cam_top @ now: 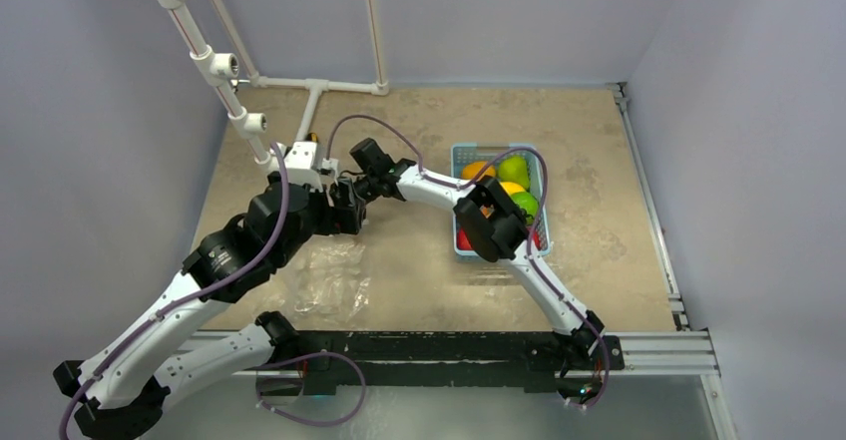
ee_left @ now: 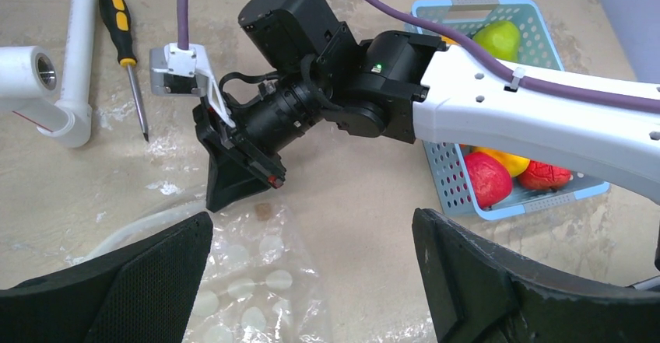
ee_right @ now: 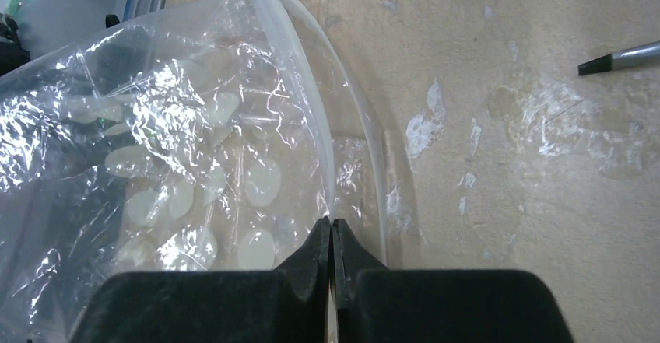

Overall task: Place the food in the zip-top bag and seal the zipper
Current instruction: Pick up the zipper food storage bag at the center of the board.

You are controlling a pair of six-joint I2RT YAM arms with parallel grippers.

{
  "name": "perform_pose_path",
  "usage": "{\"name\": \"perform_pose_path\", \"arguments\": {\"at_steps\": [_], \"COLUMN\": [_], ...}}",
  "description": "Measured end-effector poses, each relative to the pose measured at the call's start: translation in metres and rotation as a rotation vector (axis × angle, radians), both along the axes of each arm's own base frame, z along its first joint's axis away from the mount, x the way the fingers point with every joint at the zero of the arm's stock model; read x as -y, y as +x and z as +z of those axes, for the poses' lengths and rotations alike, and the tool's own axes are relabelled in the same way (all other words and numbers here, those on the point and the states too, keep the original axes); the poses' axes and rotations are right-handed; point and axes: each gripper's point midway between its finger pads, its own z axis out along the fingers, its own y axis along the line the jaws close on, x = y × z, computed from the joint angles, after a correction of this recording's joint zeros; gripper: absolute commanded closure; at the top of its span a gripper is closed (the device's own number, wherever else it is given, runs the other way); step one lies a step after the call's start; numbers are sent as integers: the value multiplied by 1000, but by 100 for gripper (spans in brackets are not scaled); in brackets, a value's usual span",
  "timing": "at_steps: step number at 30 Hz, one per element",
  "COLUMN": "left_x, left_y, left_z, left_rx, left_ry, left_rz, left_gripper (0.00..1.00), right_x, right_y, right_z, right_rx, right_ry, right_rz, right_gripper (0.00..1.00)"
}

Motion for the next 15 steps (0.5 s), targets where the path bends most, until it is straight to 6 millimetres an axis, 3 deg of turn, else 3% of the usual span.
{"name": "perform_pose_path", "arguments": {"at_steps": [5, 15], "left_x": [-1, -5], "left_y": [-1, 0], "left_z": [2, 3], "left_rx": [4, 4], "left_ry": [-12, -27], "left_rz": [3, 38], "left_gripper": [1, 1], "right_x": [12, 25], "right_y": [-7, 7], "right_z": [7, 84], "right_rx": [5, 176], "right_ry": [-20, 42], "right_rz": [-8, -158], "right_gripper": [100, 100]}}
